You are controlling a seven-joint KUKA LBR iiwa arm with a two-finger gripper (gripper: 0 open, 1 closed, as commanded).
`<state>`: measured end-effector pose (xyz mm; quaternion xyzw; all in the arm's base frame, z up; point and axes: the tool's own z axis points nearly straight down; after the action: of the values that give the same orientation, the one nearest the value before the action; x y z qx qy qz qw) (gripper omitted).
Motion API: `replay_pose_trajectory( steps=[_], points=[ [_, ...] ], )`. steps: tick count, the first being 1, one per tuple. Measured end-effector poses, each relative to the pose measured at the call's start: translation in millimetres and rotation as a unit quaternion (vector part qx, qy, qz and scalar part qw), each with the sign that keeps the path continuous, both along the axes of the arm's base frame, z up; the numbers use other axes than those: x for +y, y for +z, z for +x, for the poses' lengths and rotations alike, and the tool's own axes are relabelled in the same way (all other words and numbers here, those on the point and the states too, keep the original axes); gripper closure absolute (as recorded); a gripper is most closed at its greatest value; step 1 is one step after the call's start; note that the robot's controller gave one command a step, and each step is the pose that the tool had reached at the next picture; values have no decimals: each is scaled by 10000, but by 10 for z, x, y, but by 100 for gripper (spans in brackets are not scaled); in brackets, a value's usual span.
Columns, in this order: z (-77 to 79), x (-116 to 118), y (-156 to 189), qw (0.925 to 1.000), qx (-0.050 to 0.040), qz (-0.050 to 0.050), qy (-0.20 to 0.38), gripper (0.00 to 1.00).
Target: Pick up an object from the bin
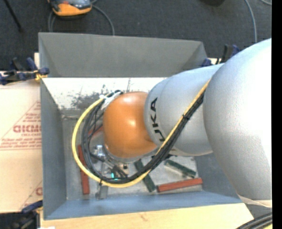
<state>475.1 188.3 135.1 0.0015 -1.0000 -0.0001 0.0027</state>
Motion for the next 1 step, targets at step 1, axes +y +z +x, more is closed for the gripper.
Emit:
replay_pose_trajectory(
  steps=[1],
  points=[
    [21, -4, 31, 10000, -33, 9, -17, 0]
  ],
)
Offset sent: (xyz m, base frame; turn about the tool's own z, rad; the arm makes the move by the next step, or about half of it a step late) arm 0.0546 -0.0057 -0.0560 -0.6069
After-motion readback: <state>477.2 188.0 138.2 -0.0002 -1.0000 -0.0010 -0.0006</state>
